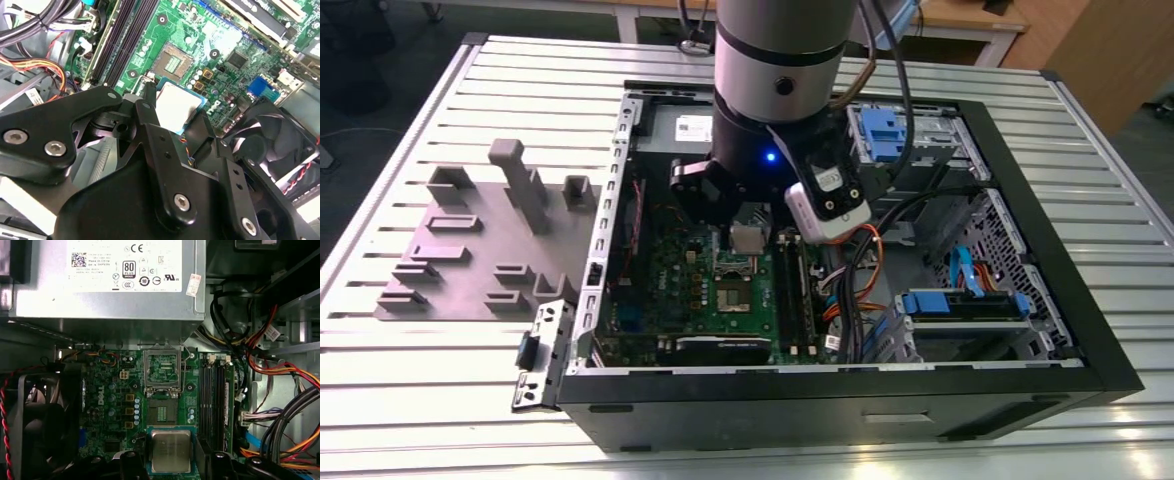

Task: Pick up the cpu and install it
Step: 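Place the cpu into insertion slot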

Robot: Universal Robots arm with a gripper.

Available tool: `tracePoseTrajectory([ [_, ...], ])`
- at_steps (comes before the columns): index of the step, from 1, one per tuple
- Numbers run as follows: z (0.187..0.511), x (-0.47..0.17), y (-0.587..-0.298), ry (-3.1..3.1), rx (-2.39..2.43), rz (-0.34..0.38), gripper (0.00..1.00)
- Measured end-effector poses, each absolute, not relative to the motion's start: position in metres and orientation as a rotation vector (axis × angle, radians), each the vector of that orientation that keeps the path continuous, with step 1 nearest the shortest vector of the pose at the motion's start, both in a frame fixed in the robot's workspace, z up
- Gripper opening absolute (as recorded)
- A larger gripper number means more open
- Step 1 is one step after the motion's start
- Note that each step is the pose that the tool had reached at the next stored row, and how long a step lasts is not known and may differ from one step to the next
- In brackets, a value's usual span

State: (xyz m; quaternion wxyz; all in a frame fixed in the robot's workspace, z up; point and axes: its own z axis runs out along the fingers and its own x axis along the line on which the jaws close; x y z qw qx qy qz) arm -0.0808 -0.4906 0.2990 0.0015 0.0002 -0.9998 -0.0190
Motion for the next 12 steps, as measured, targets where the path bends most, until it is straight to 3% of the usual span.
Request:
tracePoseTrajectory([
  [12, 0.2968, -0.0808, -0.4906, -3.138, 0.001, -0.06, 0.47],
])
